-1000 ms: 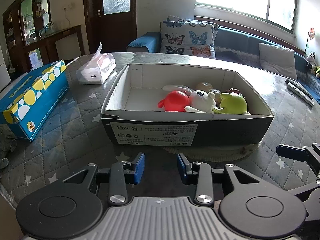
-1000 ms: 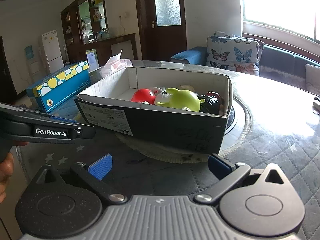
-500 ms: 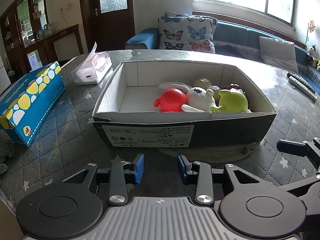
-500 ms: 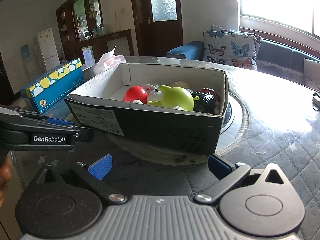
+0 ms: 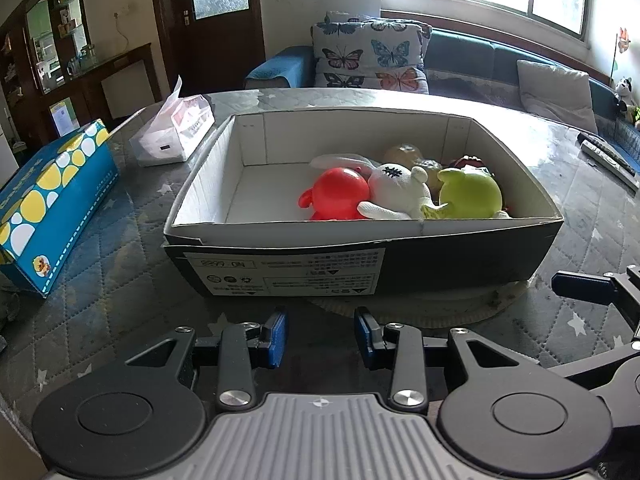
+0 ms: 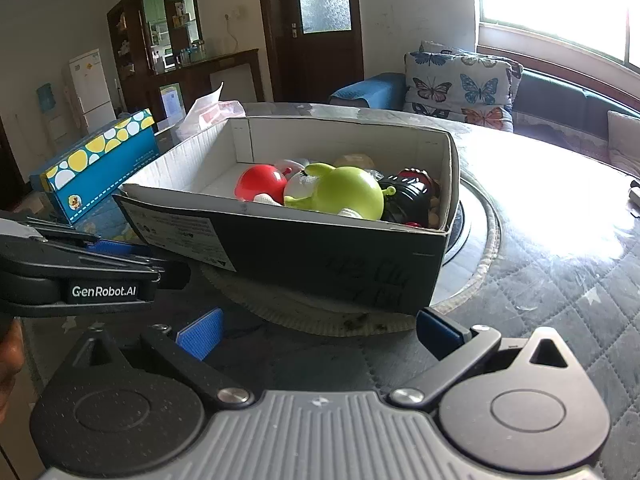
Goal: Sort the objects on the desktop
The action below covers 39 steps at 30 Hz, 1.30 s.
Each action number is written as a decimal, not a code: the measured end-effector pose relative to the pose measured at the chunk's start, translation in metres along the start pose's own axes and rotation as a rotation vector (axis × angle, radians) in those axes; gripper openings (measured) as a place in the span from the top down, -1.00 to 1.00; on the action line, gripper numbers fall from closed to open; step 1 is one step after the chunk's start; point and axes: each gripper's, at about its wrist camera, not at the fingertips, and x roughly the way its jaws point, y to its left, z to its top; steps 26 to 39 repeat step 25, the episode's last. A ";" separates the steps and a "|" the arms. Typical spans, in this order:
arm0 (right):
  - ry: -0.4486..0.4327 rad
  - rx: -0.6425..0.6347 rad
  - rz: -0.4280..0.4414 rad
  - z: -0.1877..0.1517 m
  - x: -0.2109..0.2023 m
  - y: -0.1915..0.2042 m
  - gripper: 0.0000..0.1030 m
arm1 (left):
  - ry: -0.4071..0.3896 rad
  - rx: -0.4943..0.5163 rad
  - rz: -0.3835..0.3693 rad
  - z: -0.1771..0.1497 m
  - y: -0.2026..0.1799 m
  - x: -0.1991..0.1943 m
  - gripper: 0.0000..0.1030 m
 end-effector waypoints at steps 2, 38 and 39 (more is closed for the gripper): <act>0.002 0.003 0.000 0.000 0.002 -0.001 -1.00 | 0.001 0.004 0.001 0.001 -0.001 0.001 0.25; 0.012 0.012 -0.011 0.003 0.010 -0.005 -1.00 | 0.000 0.014 -0.018 0.005 -0.007 0.008 0.26; 0.012 0.012 -0.011 0.003 0.010 -0.005 -1.00 | 0.000 0.014 -0.018 0.005 -0.007 0.008 0.26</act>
